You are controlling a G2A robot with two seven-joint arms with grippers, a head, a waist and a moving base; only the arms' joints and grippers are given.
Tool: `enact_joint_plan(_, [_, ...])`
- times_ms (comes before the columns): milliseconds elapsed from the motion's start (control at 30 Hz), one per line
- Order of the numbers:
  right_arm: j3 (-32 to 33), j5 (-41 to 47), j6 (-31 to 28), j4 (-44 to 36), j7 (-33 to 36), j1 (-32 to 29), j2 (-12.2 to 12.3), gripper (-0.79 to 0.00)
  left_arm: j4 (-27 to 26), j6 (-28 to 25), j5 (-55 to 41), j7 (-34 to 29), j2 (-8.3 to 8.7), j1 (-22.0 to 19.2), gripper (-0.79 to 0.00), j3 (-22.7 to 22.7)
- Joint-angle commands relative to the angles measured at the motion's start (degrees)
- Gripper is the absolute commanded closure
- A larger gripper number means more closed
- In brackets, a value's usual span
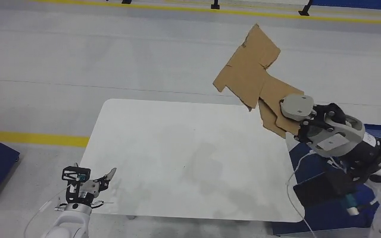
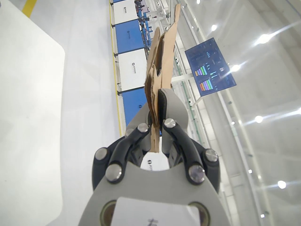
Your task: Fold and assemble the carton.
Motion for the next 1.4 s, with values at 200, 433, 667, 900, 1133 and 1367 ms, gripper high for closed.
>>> enact_joint_plan(200, [-3.5,-30.4,28.0,0.0,-16.2,-17.1,1.1,0.0,0.0,0.0,0.0,0.0,0.0,0.0,-0.785,0.0])
enact_joint_plan(433, [-7.8,-33.4,35.2,0.0,-15.1,-22.7,1.1,0.0,0.0,0.0,0.0,0.0,0.0,0.0,-0.785,0.0])
enact_joint_plan(667, [-0.2,-8.4,25.2,0.0,-13.3,-16.2,1.0,0.0,0.0,0.0,0.0,0.0,0.0,0.0,-0.785,0.0])
enact_joint_plan(900, [11.2,28.5,7.2,0.0,-5.4,-12.2,0.9,0.0,0.0,0.0,0.0,0.0,0.0,0.0,-0.785,0.0])
enact_joint_plan(1133, [7.6,68.1,-6.7,7.7,11.0,-13.9,1.6,0.0,0.0,0.0,0.0,0.0,0.0,0.0,-0.785,0.0])
enact_joint_plan(1367, [-9.0,98.2,-9.0,16.3,29.1,-16.2,3.1,0.0,0.0,0.0,0.0,0.0,0.0,0.0,-0.785,0.0])
